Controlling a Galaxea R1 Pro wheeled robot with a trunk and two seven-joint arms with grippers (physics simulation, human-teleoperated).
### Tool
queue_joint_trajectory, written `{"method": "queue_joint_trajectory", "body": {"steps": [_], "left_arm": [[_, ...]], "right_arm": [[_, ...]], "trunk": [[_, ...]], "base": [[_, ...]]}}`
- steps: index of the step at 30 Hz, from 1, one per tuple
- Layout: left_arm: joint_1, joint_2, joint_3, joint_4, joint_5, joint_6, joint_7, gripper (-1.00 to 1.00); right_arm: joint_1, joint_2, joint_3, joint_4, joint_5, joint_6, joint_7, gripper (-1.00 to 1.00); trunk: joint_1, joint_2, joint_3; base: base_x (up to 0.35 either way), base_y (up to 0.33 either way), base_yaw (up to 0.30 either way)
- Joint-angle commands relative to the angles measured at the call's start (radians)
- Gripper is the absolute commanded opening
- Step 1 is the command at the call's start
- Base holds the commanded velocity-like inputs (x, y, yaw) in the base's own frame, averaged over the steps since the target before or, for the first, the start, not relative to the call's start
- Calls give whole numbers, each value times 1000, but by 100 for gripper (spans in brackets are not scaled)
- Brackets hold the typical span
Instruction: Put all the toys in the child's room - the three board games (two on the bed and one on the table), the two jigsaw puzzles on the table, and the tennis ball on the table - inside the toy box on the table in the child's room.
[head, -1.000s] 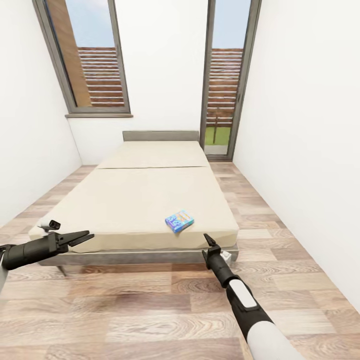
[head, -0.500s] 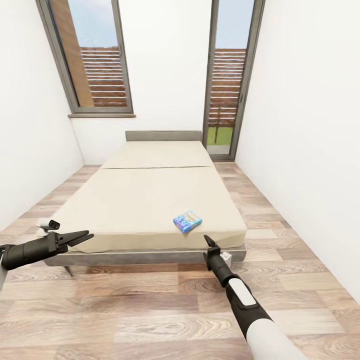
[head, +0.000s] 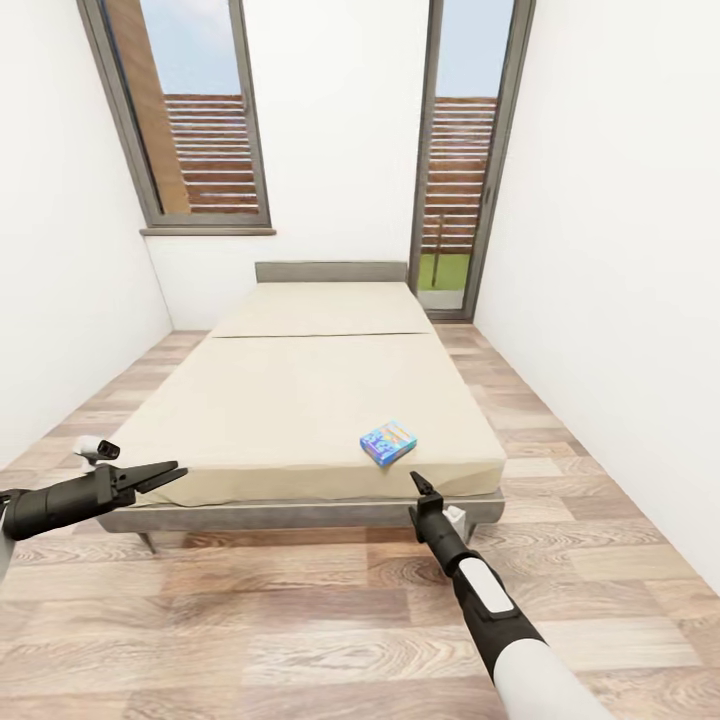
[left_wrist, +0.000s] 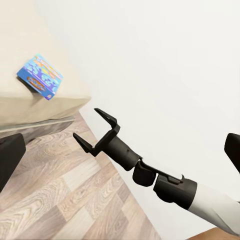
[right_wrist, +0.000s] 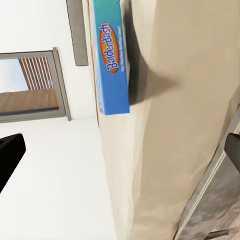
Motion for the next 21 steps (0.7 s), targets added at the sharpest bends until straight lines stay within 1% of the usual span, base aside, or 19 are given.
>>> {"method": "queue_joint_trajectory", "body": {"steps": [1, 4, 10, 16, 21], "left_arm": [[0, 0, 0, 0, -1, 11, -4, 100], [0, 0, -1, 0, -1, 11, -4, 100], [0, -1, -4, 0, 0, 11, -4, 100], [0, -1, -5, -1, 0, 11, -4, 100], [0, -1, -6, -1, 0, 10, -4, 100]], "right_arm": [[0, 1, -8, 0, -9, 10, 2, 100], [0, 1, -10, -1, -9, 12, 3, 100], [0, 1, -10, -1, -8, 12, 4, 100], [0, 1, -10, -2, -8, 13, 4, 100], [-1, 1, -9, -2, -7, 14, 4, 100]], "trunk": [[0, 0, -1], [0, 0, -1], [0, 0, -1], [0, 0, -1], [0, 0, -1]], "base": [[0, 34, 0], [31, 61, 0], [102, 163, 0], [36, 46, 0], [103, 72, 0]]}}
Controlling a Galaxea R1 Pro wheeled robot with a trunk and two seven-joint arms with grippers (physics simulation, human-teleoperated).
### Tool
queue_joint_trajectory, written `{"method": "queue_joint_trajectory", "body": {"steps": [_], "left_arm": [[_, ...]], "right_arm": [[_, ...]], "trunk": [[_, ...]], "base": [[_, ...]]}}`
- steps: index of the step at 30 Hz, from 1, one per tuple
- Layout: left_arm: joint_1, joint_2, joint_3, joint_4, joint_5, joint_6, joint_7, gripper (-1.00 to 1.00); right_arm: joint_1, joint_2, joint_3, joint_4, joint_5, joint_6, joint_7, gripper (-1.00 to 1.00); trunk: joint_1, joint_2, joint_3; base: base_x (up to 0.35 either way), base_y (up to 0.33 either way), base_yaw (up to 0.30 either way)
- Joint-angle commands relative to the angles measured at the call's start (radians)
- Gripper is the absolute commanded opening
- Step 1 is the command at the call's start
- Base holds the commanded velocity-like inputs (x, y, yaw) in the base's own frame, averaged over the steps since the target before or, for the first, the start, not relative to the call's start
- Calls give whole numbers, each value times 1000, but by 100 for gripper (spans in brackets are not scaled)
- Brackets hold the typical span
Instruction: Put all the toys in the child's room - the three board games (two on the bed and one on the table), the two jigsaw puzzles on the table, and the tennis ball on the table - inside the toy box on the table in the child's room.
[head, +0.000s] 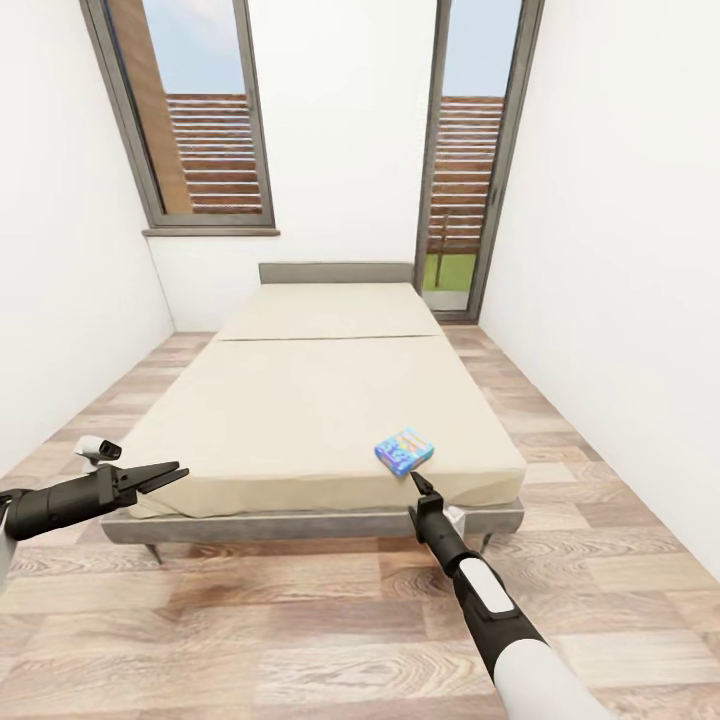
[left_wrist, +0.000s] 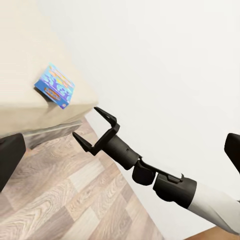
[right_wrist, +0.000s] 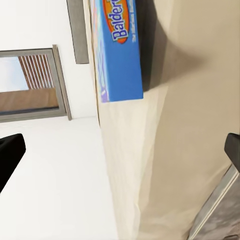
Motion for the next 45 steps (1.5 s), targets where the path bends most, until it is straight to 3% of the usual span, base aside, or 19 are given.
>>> {"method": "queue_joint_trajectory", "body": {"steps": [1, 26, 45], "left_arm": [[-1, 0, 0, 0, -1, 11, -4, 100], [0, 0, -2, -1, -1, 9, -4, 100], [0, 0, -2, -1, 0, 9, -4, 100]], "right_arm": [[-1, 1, -7, 0, -8, 10, 2, 100], [9, 1, -11, -5, -6, -1, 4, 100], [9, 1, -42, -3, -9, 2, 3, 100]], "trunk": [[0, 0, -1], [0, 0, -1], [0, 0, -1]], "base": [[67, 46, 0], [21, 9, 0], [75, 53, 0]]}}
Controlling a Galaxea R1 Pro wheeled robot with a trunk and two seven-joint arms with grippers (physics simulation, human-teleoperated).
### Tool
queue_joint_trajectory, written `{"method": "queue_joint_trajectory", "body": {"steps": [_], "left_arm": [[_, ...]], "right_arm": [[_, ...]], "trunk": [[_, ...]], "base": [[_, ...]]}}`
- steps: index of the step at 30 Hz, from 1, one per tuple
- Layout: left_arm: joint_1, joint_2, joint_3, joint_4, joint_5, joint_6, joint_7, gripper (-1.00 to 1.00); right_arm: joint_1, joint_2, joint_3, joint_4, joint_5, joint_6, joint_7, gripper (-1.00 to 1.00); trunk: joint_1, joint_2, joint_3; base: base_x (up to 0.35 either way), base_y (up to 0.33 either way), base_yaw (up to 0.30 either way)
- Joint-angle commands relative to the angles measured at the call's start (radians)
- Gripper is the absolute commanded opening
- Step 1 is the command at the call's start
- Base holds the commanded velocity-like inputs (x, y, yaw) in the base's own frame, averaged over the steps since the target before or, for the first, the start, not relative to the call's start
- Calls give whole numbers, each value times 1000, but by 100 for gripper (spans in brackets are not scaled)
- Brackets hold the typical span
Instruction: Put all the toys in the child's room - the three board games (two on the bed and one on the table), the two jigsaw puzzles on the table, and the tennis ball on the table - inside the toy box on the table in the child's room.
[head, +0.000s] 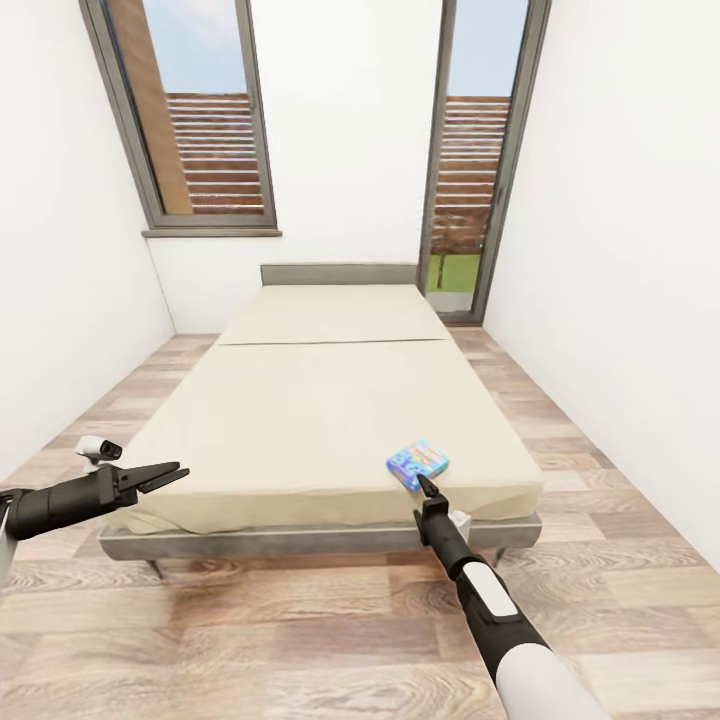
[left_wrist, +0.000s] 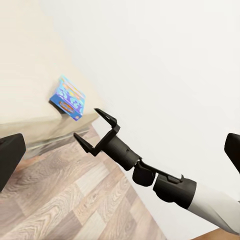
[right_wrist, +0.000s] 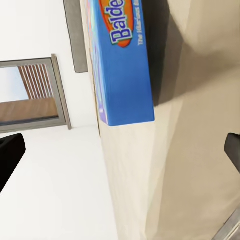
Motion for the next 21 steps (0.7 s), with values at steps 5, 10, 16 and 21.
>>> {"method": "queue_joint_trajectory", "body": {"steps": [5, 10, 16, 21], "left_arm": [[0, 0, -1, 0, -1, 11, -4, 100], [-1, 0, 0, 0, -1, 11, -4, 100], [-1, 0, 0, 0, -1, 11, -4, 100], [-1, 0, 0, 0, -1, 11, -4, 100]], "right_arm": [[-1, 1, -10, 2, -9, 12, 2, 100], [-1, 1, -11, 3, -10, 12, 2, 100], [-1, 1, -11, 4, -10, 12, 1, 100], [-1, 1, -12, 4, -10, 12, 1, 100]], "trunk": [[0, 0, -1], [0, 0, -1], [0, 0, -1], [0, 0, -1]], "base": [[55, 127, 0], [15, 35, 0], [4, 6, 0], [102, 1, 0]]}}
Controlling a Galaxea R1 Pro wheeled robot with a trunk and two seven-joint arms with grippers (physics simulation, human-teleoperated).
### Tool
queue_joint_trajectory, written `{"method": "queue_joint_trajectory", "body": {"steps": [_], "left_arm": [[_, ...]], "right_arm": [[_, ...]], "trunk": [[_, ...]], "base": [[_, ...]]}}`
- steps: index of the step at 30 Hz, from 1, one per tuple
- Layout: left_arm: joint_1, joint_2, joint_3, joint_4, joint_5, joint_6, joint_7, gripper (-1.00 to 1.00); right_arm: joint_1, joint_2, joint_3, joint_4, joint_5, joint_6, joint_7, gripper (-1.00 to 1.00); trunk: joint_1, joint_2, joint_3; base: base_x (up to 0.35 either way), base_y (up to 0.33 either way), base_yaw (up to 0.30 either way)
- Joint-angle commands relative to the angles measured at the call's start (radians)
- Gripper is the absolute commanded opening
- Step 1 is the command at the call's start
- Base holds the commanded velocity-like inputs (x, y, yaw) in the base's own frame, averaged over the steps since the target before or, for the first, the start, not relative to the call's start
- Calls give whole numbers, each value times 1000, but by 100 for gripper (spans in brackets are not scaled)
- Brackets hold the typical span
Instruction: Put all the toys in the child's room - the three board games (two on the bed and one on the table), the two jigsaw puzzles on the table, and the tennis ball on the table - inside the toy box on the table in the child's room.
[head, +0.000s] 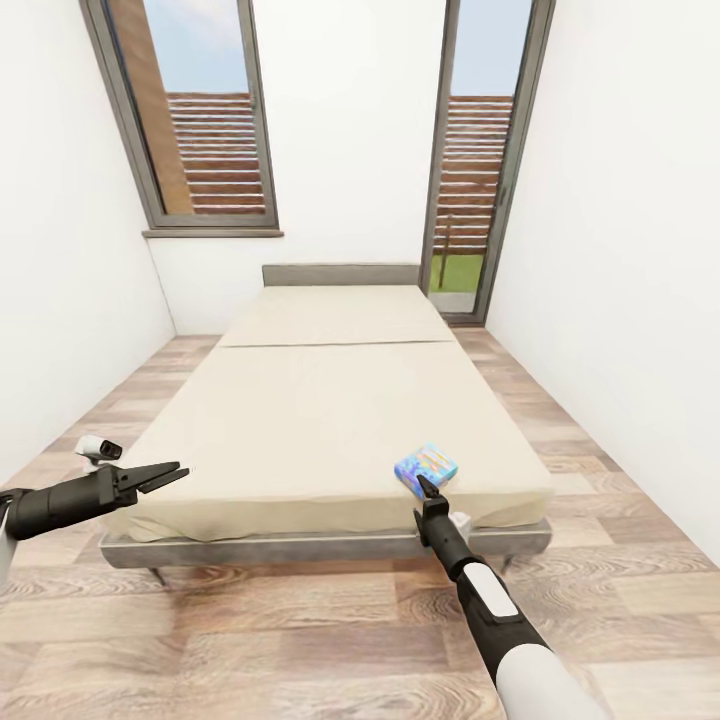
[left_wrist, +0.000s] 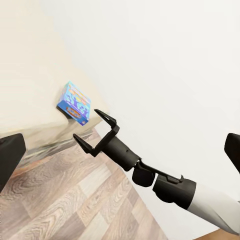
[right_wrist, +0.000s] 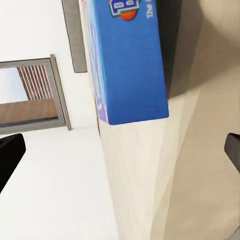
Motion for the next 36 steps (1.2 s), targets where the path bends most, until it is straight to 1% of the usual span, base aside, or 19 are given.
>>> {"method": "queue_joint_trajectory", "body": {"steps": [1, 18, 25, 36], "left_arm": [[0, 0, 0, 0, -1, 10, -4, 100], [-1, 0, 0, 0, -1, 11, -4, 100], [0, -1, 0, 0, -1, 11, -4, 100], [-1, 1, 0, 0, -1, 11, -4, 100]], "right_arm": [[-1, 1, -6, 0, -8, 10, 2, 100], [-1, 1, -6, 0, -8, 10, 2, 100], [-1, 1, -6, 0, -7, 10, 2, 100], [-1, 1, -6, 0, -7, 10, 2, 100]], "trunk": [[0, 0, -1], [0, 0, -1], [0, 0, -1], [0, 0, -1]], "base": [[137, 0, 0], [31, 0, 0], [86, -42, 0], [9, -6, 0]]}}
